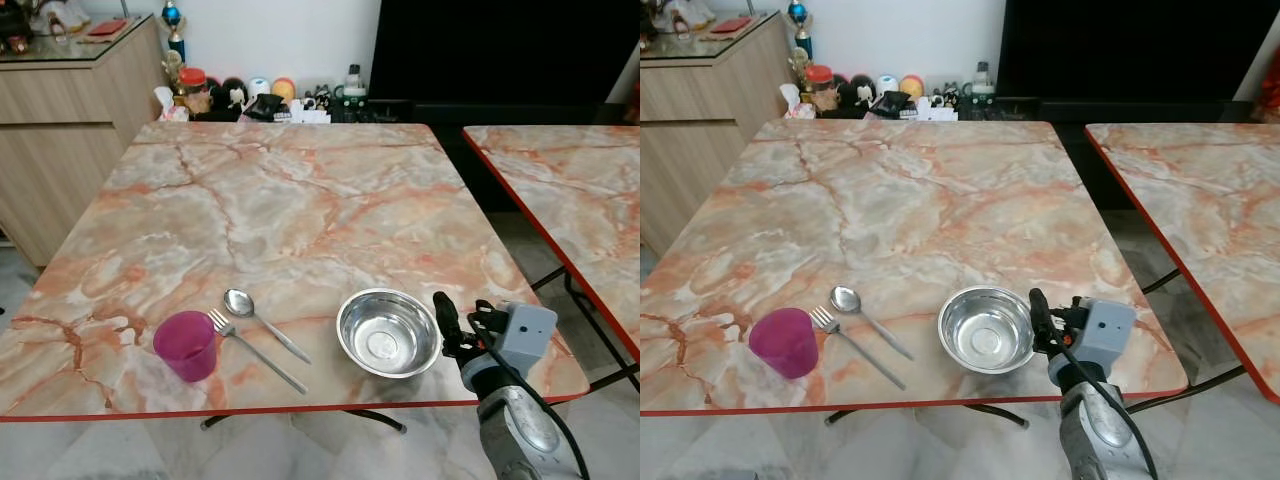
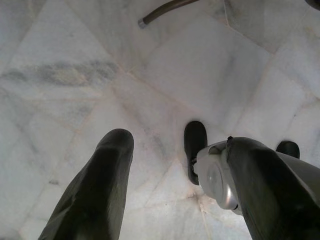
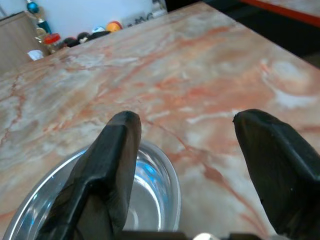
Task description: Setting the table
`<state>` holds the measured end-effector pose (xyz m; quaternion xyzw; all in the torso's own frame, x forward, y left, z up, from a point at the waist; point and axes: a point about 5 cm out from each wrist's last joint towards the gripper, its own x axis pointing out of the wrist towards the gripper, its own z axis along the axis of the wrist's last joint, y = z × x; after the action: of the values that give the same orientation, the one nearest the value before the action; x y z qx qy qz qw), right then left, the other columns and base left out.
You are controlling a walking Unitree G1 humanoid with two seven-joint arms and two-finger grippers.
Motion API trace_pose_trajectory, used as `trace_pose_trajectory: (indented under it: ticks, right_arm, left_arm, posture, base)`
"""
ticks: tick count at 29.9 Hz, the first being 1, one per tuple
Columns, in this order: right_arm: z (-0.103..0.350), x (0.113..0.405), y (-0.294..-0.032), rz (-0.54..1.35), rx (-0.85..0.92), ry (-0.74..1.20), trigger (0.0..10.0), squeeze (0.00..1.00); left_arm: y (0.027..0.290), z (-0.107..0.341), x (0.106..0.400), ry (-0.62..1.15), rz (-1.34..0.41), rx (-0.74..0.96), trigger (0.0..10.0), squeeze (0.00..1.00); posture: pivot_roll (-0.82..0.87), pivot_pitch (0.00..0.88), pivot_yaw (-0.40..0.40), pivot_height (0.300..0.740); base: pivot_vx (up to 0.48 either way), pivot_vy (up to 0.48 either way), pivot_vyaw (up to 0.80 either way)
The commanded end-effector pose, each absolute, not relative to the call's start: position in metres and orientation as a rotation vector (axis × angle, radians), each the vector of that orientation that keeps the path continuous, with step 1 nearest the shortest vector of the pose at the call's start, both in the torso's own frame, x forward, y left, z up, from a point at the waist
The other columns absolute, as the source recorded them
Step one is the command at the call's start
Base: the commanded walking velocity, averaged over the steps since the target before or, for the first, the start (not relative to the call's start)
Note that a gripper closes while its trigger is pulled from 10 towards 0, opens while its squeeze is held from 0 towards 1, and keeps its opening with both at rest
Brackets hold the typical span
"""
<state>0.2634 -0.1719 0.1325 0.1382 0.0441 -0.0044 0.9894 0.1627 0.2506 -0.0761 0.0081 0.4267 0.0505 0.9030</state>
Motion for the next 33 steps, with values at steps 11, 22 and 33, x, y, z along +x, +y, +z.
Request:
trace_pose_trajectory:
  ticks: [11,22,33]
  right_arm:
    - [0.121,0.261,-0.172,-0.017,0.433,0.251,10.0,0.0]
    - [0.114,0.267,-0.164,0.078,0.541,0.305,10.0,0.0]
    - [0.104,0.266,-0.162,0.141,0.53,0.359,10.0,0.0]
  left_arm:
    - [0.252,-0.08,0.153,0.929,0.094,0.028,10.0,0.0]
    - [0.25,-0.081,0.152,0.937,0.083,0.032,10.0,0.0]
    - [0.25,-0.08,0.154,0.929,0.076,0.037,10.0,0.0]
  posture:
    - [-0.05,0.099,-0.023,0.74]
    - [-0.04,0.079,-0.02,0.74]
    - [-0.04,0.066,-0.015,0.74]
  base:
    - [0.0,0.0,0.0]
    - [0.0,0.0,0.0]
    - [0.0,0.0,0.0]
